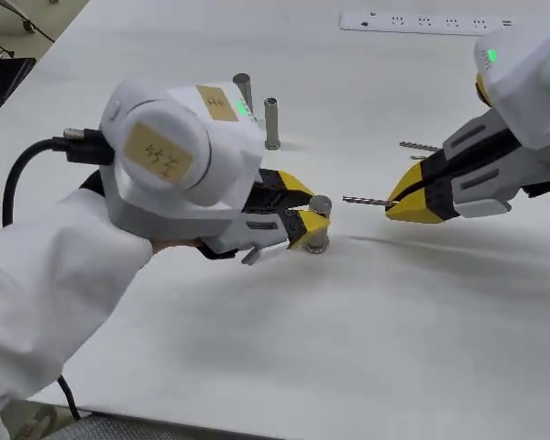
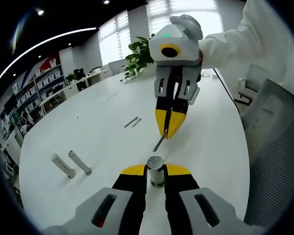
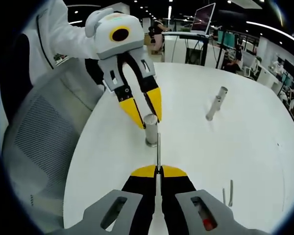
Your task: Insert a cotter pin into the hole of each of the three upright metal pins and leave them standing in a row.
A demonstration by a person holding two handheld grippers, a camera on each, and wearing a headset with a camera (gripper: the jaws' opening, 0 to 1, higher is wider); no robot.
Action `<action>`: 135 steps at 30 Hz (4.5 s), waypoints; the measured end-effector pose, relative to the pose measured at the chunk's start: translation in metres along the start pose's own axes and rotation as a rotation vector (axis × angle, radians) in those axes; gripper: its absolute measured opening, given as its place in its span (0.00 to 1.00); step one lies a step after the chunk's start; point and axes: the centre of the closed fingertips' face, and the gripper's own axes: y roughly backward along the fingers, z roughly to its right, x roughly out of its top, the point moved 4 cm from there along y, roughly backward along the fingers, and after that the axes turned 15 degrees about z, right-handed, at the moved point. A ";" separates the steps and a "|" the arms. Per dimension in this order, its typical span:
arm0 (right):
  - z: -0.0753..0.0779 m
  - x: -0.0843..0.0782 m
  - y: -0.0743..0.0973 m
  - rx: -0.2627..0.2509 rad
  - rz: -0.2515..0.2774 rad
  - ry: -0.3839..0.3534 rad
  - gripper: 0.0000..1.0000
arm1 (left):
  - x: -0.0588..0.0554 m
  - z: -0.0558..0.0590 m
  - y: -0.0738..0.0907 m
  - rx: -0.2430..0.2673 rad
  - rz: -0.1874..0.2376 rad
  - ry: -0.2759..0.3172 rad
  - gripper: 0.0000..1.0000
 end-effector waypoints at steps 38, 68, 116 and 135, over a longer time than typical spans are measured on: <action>-0.003 -0.001 0.003 0.032 -0.021 0.032 0.00 | -0.017 0.008 -0.001 -0.075 -0.032 0.072 0.19; -0.012 -0.007 0.000 0.007 0.033 -0.026 0.00 | -0.001 0.011 -0.018 -0.254 -0.006 -0.059 0.10; -0.012 0.015 -0.030 0.026 -0.018 0.032 0.00 | 0.002 0.017 -0.022 -0.322 -0.049 -0.102 0.11; -0.014 0.019 -0.014 -0.025 -0.005 0.008 0.01 | -0.002 0.018 -0.014 -0.260 -0.033 -0.081 0.15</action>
